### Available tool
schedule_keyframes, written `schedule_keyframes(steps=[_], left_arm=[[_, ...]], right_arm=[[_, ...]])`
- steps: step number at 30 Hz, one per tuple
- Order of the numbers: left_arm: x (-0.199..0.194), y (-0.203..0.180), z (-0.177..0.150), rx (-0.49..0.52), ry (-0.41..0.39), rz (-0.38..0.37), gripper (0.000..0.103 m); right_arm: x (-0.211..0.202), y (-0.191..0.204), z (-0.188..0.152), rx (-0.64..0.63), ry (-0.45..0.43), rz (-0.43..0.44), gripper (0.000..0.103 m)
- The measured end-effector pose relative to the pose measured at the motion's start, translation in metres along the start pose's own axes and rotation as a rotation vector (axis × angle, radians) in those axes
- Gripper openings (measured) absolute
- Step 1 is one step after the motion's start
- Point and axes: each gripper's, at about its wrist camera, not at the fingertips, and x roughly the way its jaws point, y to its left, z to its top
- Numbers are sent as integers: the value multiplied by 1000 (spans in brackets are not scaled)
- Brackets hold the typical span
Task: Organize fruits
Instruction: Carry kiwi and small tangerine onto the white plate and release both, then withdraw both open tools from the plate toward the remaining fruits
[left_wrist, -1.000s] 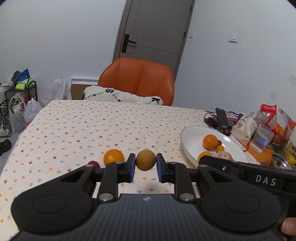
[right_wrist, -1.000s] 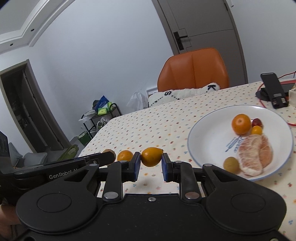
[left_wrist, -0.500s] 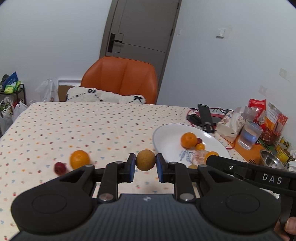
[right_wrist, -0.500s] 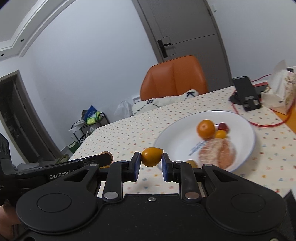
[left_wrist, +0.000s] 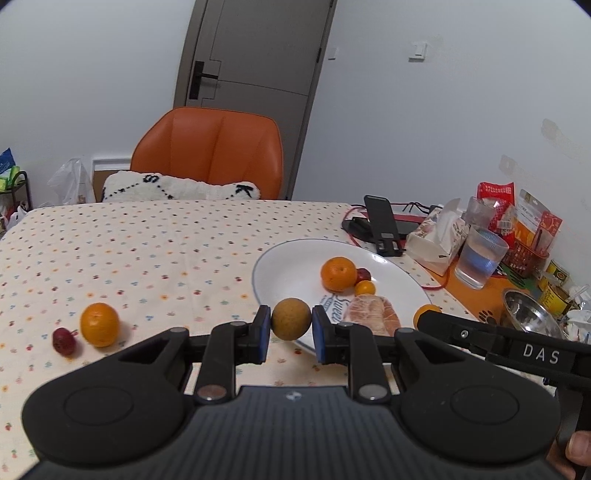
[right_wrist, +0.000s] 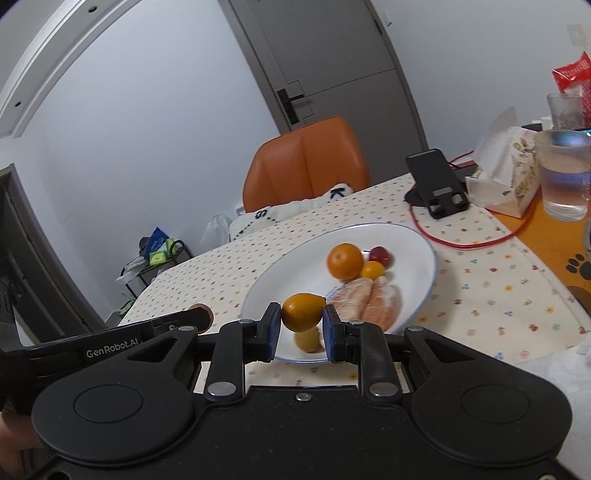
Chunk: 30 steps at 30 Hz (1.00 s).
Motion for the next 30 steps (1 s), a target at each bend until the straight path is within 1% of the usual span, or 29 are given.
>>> schedule_keyframes(steps=[6,9,12,21,22,26,30], left_arm=[[14,-6,1,4,14,-3,22],[22,-8,2,4,25,-6,22],[29,-9,2,7,35,-10,22],[50,-10,7,-20,56,-10,23],[50,-10,7,-18,52,-5,23],[49,-7,7,-18,57,4,26],[43,1,7,-33,61,21,26]], right_arm=[[4,-17,0,34,1,-20,23],[8,-22,0,26,4,-47,23],[10,-28,2,29,2,-55,23],[23,-39,6,29,4,-109,23],[24,-40,6,28,2,-116,24],[24,-40,6,38,-7,-130,36],[23,-35,3,34,-3,-121,37]])
